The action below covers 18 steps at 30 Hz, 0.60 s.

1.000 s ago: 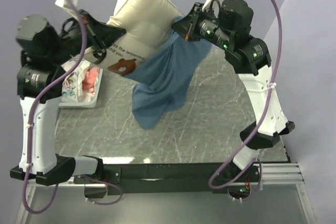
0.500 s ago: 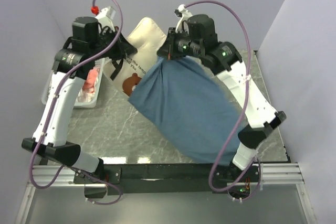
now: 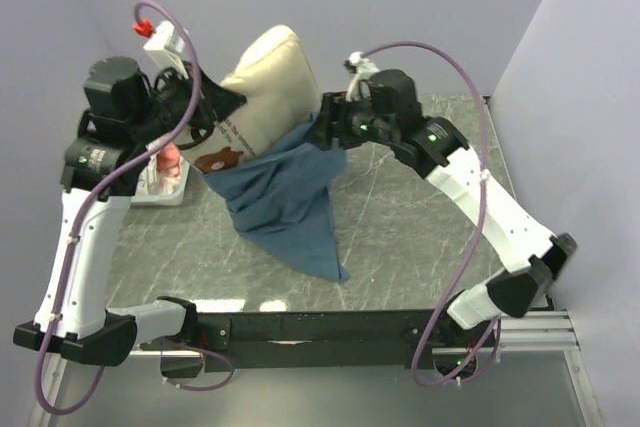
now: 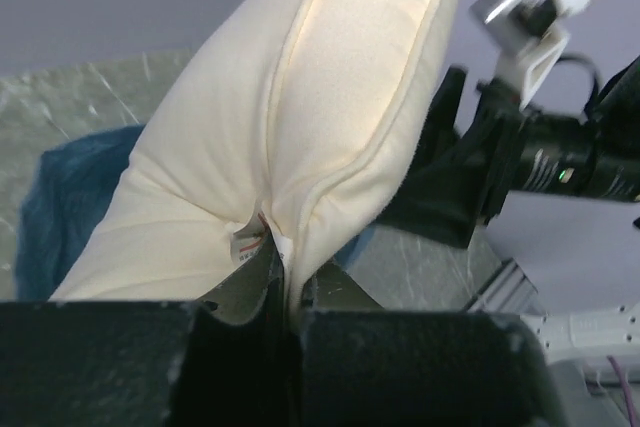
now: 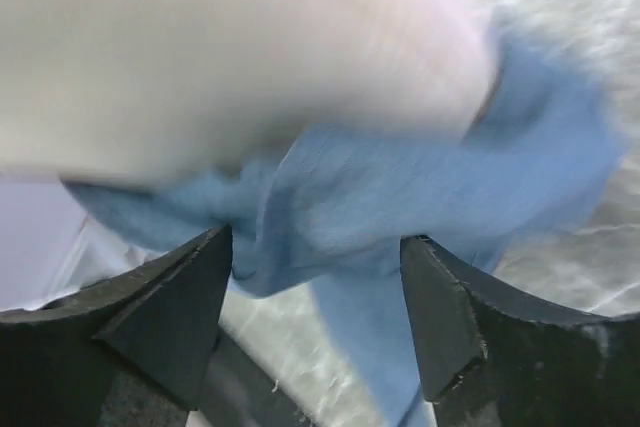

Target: Put the pillow into the pillowcase

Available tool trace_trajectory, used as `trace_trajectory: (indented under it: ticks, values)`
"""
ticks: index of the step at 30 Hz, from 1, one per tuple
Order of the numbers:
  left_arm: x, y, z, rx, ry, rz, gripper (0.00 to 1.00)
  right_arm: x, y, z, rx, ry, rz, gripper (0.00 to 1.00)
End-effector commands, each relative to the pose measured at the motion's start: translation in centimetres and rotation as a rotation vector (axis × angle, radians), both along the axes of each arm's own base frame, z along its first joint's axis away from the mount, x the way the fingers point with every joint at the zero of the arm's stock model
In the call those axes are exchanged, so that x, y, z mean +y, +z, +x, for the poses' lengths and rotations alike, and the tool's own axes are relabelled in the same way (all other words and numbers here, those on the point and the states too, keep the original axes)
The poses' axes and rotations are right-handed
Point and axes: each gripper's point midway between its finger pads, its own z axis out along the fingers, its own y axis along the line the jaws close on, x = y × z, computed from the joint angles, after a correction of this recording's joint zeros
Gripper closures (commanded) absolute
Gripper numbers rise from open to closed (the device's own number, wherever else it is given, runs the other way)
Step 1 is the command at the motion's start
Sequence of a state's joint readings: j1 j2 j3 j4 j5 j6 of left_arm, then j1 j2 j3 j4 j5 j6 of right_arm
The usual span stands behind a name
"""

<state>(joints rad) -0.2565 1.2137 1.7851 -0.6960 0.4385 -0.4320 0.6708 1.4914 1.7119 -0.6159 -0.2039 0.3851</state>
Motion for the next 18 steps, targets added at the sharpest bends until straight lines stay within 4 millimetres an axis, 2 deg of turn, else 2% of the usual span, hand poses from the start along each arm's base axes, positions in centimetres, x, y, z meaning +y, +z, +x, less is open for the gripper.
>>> trace_trajectory:
  ticks: [1, 2, 3, 4, 5, 6, 7, 8, 10, 11, 13, 14, 18]
  values:
    - [-2.8, -1.0, -2.5, -0.067, -0.221, -0.045, 0.99, -5.0, 3.6, 0.9, -0.161, -0.186, 0.094, 0.24]
    - [-2.7, -2.0, -2.6, -0.060, -0.220, -0.032, 0.99, -5.9, 3.3, 1.0, -0.161, -0.223, 0.096, 0.24]
    - [-2.5, -3.6, -2.7, -0.034, -0.213, -0.021, 0.99, -7.7, 1.7, 1.7, -0.135, -0.297, 0.082, 0.24]
    - [-2.5, -4.3, -2.8, -0.030, -0.216, -0.018, 0.99, -8.8, 2.0, 1.4, -0.141, -0.322, 0.093, 0.24]
    - [-2.5, -5.8, -2.8, 0.001, -0.221, -0.009, 0.99, -9.6, 1.6, 1.6, -0.136, -0.340, 0.092, 0.24]
    - [-2.5, -6.2, -3.4, 0.001, -0.233, -0.005, 0.99, -10.3, 0.3, 1.8, -0.115, -0.361, 0.079, 0.25]
    - [-2.5, -6.7, -3.5, 0.006, -0.233, -0.001, 0.99, -10.9, -0.1, 2.0, -0.108, -0.367, 0.078, 0.25]
    - [-2.4, -8.1, -3.3, 0.031, -0.223, 0.005, 0.99, -11.0, -1.2, 1.9, -0.080, -0.360, 0.057, 0.25]
    - [-2.3, -9.1, -3.5, 0.042, -0.217, 0.008, 0.99, -10.5, -3.3, 1.4, -0.026, -0.333, 0.023, 0.25]
    - [-2.3, -10.2, -3.4, 0.064, -0.215, 0.010, 0.99, -10.3, -5.7, 1.1, 0.004, -0.320, 0.011, 0.25]
    - [-2.3, -11.1, -3.5, 0.085, -0.221, 0.012, 0.99, -10.5, -6.7, 0.3, 0.005, -0.331, 0.048, 0.25]
    - [-2.4, -12.2, -3.5, 0.113, -0.224, 0.012, 0.99, -10.5, -8.5, 0.0, 0.025, -0.326, 0.041, 0.25]
    - [-2.4, -13.3, -3.9, 0.120, -0.230, 0.003, 0.99, -10.6, -10.3, -0.4, 0.037, -0.316, 0.011, 0.25]
